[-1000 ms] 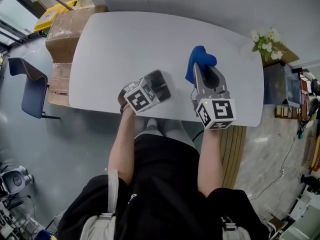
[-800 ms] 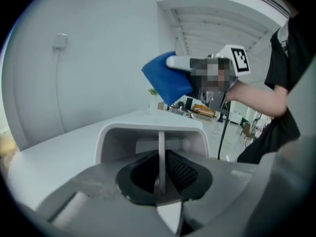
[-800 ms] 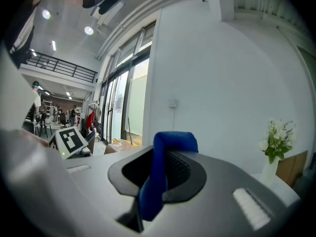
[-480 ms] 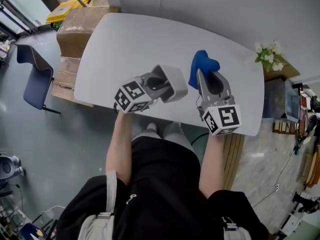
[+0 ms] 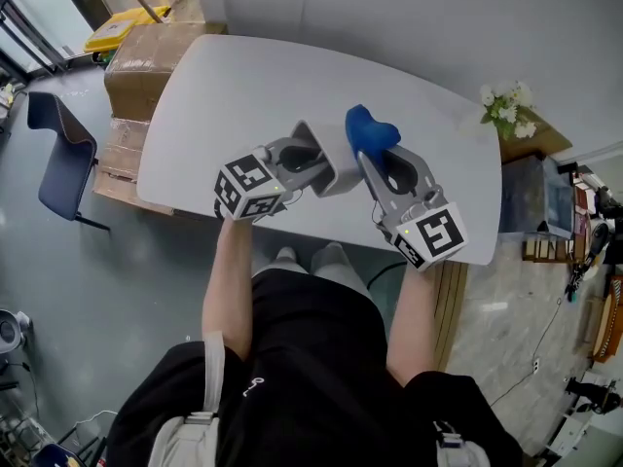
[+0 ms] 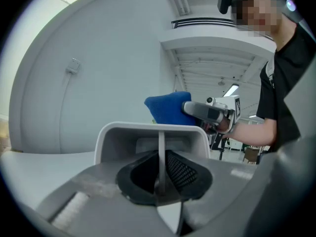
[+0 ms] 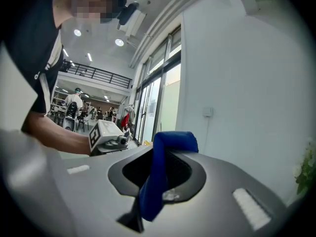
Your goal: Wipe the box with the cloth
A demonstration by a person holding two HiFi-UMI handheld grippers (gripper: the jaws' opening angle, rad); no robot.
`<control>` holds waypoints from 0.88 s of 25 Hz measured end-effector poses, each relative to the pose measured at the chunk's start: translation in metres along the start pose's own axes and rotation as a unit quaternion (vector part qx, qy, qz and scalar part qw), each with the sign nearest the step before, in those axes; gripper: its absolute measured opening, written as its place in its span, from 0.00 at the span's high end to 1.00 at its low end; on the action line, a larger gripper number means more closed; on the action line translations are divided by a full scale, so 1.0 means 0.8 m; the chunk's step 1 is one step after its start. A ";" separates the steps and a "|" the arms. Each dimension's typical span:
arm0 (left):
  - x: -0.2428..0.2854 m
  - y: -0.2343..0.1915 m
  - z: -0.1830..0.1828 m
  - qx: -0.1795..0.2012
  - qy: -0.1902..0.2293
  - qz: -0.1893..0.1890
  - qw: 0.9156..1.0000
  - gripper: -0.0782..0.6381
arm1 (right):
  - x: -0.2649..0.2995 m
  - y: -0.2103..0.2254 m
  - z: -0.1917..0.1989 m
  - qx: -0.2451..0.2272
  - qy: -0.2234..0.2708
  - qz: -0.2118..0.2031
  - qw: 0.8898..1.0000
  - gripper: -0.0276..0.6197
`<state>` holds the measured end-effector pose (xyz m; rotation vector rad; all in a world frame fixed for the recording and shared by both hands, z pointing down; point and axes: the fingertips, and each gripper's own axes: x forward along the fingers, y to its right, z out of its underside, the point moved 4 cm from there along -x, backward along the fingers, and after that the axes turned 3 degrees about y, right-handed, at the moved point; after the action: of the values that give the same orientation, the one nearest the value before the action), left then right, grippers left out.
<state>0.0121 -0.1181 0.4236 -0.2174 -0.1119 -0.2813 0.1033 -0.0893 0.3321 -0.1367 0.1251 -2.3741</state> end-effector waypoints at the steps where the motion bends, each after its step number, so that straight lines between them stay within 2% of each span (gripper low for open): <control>1: 0.001 0.000 -0.002 -0.001 0.003 0.001 1.000 0.82 | 0.001 -0.004 -0.001 -0.001 -0.001 -0.013 1.000 0.87; 5: -0.005 0.003 0.000 -0.014 0.019 0.015 1.000 0.82 | 0.007 -0.031 -0.002 -0.010 -0.011 -0.064 0.998 0.87; 10: -0.015 0.004 0.004 -0.016 0.021 0.032 0.999 0.82 | 0.016 -0.057 -0.006 -0.040 -0.050 -0.128 0.990 0.87; 16: -0.022 0.011 -0.002 0.011 0.014 0.061 0.998 0.82 | 0.021 -0.075 -0.011 -0.066 -0.081 -0.201 0.974 0.87; 22: -0.029 0.026 -0.006 0.049 0.021 0.103 0.993 0.82 | 0.025 -0.086 -0.018 -0.085 -0.095 -0.241 0.962 0.87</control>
<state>-0.0035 -0.0937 0.4121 -0.1231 -0.0606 -0.0751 0.0399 -0.0532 0.3280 -0.5301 0.2245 -2.8144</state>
